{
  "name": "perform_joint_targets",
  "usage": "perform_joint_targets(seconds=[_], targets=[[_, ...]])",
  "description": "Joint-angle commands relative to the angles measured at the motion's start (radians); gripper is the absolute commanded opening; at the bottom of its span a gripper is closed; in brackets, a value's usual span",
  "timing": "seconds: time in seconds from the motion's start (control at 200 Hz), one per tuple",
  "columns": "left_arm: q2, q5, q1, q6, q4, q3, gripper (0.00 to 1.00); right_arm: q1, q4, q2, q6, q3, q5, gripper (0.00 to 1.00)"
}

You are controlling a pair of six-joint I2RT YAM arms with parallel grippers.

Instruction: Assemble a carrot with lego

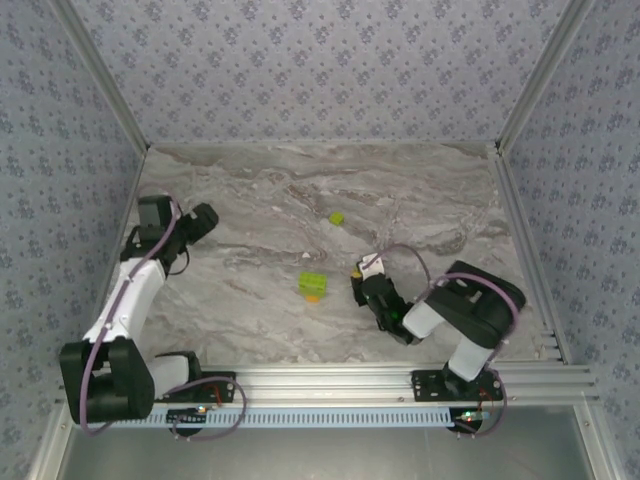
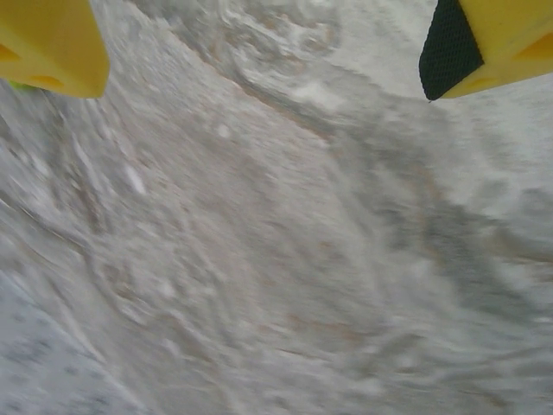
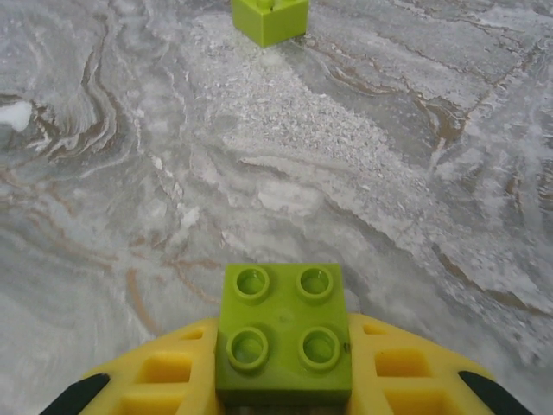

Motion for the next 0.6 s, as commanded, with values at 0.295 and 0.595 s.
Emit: perform_joint_targets(seconds=[0.295,0.595], targets=[[-0.27,-0.092,-0.44,0.269,0.173,-0.241,0.97,-0.104,-0.835,-0.696,-0.058,0.1,-0.173,0.26],[-0.457,-0.192,-0.685,0.244,0.023,-0.332,0.97,-0.227,-0.899,-0.749,0.005,0.118,-0.303,0.26]])
